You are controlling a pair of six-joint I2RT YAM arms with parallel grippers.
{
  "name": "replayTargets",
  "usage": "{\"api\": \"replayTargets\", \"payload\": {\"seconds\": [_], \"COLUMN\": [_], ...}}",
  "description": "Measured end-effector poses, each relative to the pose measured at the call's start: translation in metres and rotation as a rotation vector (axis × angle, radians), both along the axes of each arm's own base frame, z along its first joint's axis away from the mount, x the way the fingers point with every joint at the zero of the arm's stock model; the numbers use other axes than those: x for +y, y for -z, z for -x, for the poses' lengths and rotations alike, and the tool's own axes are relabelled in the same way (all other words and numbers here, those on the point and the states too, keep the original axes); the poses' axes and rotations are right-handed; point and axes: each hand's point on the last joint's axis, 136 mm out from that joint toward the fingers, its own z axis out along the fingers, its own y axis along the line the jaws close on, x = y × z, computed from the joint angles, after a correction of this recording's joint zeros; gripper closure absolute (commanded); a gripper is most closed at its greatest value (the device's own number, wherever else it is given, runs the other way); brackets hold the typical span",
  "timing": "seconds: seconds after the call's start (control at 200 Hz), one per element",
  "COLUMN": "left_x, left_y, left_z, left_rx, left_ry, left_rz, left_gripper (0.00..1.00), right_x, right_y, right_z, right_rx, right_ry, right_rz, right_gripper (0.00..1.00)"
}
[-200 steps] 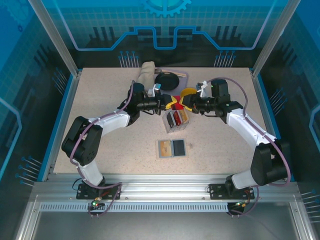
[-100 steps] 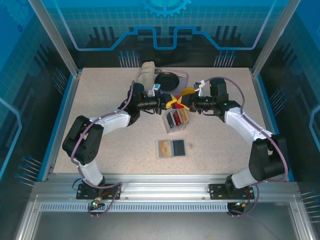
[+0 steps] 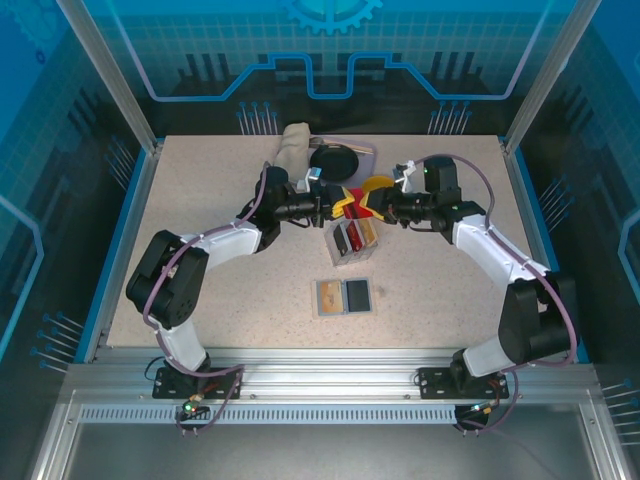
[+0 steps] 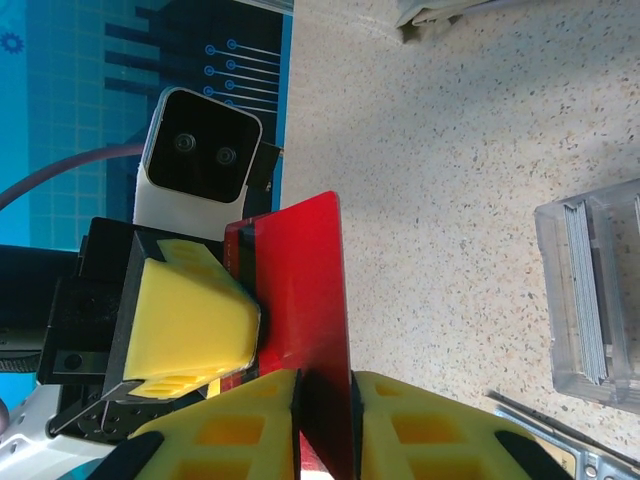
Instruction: Put the credit cards into the card holder
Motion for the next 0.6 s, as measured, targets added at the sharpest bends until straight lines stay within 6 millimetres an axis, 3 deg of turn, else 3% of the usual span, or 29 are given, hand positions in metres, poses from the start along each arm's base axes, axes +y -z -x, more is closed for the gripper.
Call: {"api": "replayTargets", "payload": {"seconds": [0.225, 0.6], "left_x": [0.002, 0.021], "left_y": [0.004, 0.033], "left_z": [0.0, -0.004], "left_rx": [0.007, 0.045], "left_ry": [-0.004, -0.049], "left_rz": [-0.003, -0.052], "left_gripper": [0.84, 0.9], "right_x": [-0.004, -0.022], "right_y": [0.003, 0.016], "right_z": [0.0, -0.004], "right_rx": [0.007, 0.016], "right_ry": [0.024, 0.095], "right_rz": [0.027, 0.118], "right_gripper": [0.84, 0.95]}}
